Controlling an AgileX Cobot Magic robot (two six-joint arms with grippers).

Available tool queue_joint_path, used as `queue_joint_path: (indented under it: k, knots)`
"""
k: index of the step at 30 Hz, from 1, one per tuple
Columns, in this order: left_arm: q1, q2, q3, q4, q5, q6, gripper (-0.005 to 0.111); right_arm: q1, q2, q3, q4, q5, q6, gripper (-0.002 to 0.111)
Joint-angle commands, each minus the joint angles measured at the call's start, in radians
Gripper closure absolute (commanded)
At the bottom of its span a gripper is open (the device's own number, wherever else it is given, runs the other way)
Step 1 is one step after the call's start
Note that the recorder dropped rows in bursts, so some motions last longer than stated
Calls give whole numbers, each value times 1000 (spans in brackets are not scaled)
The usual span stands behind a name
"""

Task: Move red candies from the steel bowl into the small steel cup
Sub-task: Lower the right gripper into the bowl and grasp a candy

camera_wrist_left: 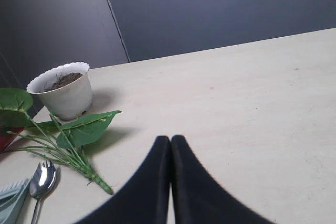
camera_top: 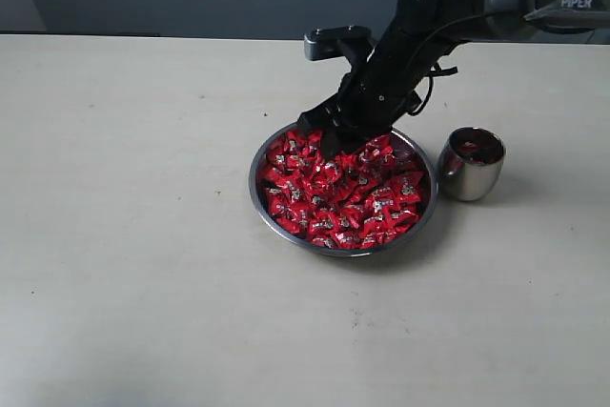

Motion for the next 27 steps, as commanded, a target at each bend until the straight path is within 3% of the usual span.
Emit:
queue_joint_path:
  k: [1,6,10,11,22,27]
  knots:
    - [-3,-4,4,5,-11,-4,106,13,49,-46,8,28,-6,74]
    - [-3,-4,4,5,-11,-4,106,13,88,-72,6,54,1,76]
    - [-3,-4,4,5,-11,-4,106,13,86,-97,6,106,1,106]
    - [-3,-4,4,5,-11,-4,106,13,86,-106,5,123,5,108]
    - [-3,-4,4,5,-11,-4,106,2,-40,-159,-61,176,29,108]
    - [-3,-4,4,5,-11,-4,106,-69,-106,-159,-61,217,46,108]
